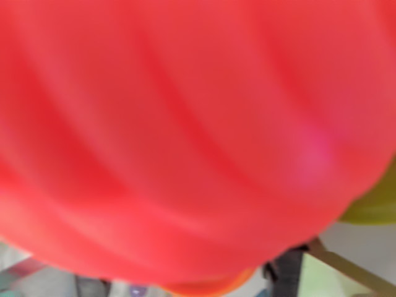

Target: Pick an object from the bin

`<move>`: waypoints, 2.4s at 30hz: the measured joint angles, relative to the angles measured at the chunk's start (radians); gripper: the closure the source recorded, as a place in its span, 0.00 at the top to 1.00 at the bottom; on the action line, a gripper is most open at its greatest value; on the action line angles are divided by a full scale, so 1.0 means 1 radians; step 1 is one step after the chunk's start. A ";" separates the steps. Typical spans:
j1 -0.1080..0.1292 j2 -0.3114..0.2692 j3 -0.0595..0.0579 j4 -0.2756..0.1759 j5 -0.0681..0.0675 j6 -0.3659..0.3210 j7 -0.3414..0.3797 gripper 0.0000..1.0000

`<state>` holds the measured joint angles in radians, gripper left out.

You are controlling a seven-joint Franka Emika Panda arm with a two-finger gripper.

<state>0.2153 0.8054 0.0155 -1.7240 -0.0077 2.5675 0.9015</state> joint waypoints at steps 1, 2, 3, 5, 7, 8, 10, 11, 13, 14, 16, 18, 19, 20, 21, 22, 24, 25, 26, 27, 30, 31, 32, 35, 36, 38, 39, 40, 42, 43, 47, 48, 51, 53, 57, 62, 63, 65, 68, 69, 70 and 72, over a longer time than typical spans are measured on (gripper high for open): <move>0.000 0.000 0.000 0.000 0.000 0.000 0.000 0.00; 0.000 0.000 0.000 0.000 0.000 0.000 0.000 0.00; -0.001 -0.005 0.000 0.003 0.001 0.013 0.000 0.00; -0.001 -0.005 0.000 0.003 0.001 0.013 0.000 0.00; -0.001 -0.005 0.000 0.003 0.001 0.013 0.000 0.00; -0.001 -0.005 0.000 0.003 0.001 0.013 0.000 0.00; -0.001 -0.005 0.000 0.003 0.001 0.013 0.000 0.00; -0.001 -0.005 0.000 0.003 0.001 0.013 0.000 0.00; -0.001 -0.005 0.000 0.003 0.001 0.013 0.000 0.00; -0.001 -0.005 0.000 0.003 0.001 0.013 0.000 0.00; -0.001 -0.005 0.000 0.003 0.001 0.013 0.000 0.00; -0.001 -0.005 0.000 0.003 0.001 0.013 0.000 0.00; -0.001 -0.005 0.000 0.003 0.001 0.013 0.000 0.00; -0.001 -0.005 0.000 0.003 0.001 0.013 0.000 0.00; -0.001 -0.005 0.000 0.003 0.001 0.013 0.000 0.00; -0.001 -0.005 0.000 0.003 0.001 0.013 0.000 0.00; -0.001 -0.005 0.000 0.003 0.001 0.013 0.000 0.00; -0.001 -0.005 0.000 0.003 0.001 0.013 0.000 0.00; -0.001 -0.005 0.000 0.003 0.001 0.012 0.000 0.00; -0.001 -0.006 0.000 0.003 0.001 0.012 0.000 0.00; -0.001 -0.012 0.000 0.000 0.001 0.008 0.000 0.00; -0.001 -0.017 0.000 -0.003 0.001 0.005 0.000 0.00; -0.001 -0.023 0.000 -0.004 0.001 0.002 0.000 0.00; -0.001 -0.039 0.000 -0.010 0.001 -0.012 0.000 0.00; -0.001 -0.045 0.000 -0.012 0.001 -0.017 0.000 0.00; -0.001 -0.054 0.000 -0.016 0.001 -0.022 0.000 0.00; -0.001 -0.060 0.000 -0.019 0.001 -0.027 0.000 0.00; -0.001 -0.067 0.000 -0.021 0.001 -0.032 0.000 0.00; -0.001 -0.078 0.000 -0.025 0.001 -0.041 0.000 0.00; -0.001 -0.088 0.000 -0.027 0.001 -0.048 0.000 0.00; -0.001 -0.117 0.000 -0.035 0.001 -0.071 0.000 0.00; -0.001 -0.124 0.000 -0.036 0.001 -0.078 0.000 0.00; -0.001 -0.148 0.000 -0.042 0.001 -0.099 0.000 0.00; -0.001 -0.165 0.000 -0.045 0.001 -0.114 0.000 0.00; -0.001 -0.194 0.000 -0.049 0.001 -0.142 0.000 0.00; -0.002 -0.233 0.000 -0.053 0.001 -0.182 0.000 0.00; -0.002 -0.242 0.000 -0.053 0.001 -0.192 0.000 0.00; -0.002 -0.257 0.000 -0.053 0.001 -0.210 0.000 0.00; -0.002 -0.276 0.000 -0.053 0.001 -0.232 0.000 0.00; -0.002 -0.284 0.000 -0.053 0.001 -0.241 0.000 0.00; -0.002 -0.290 0.000 -0.052 0.001 -0.250 0.000 0.00; -0.002 -0.302 0.000 -0.051 0.001 -0.264 0.000 0.00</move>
<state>0.2134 0.5033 0.0158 -1.7754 -0.0068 2.3033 0.9012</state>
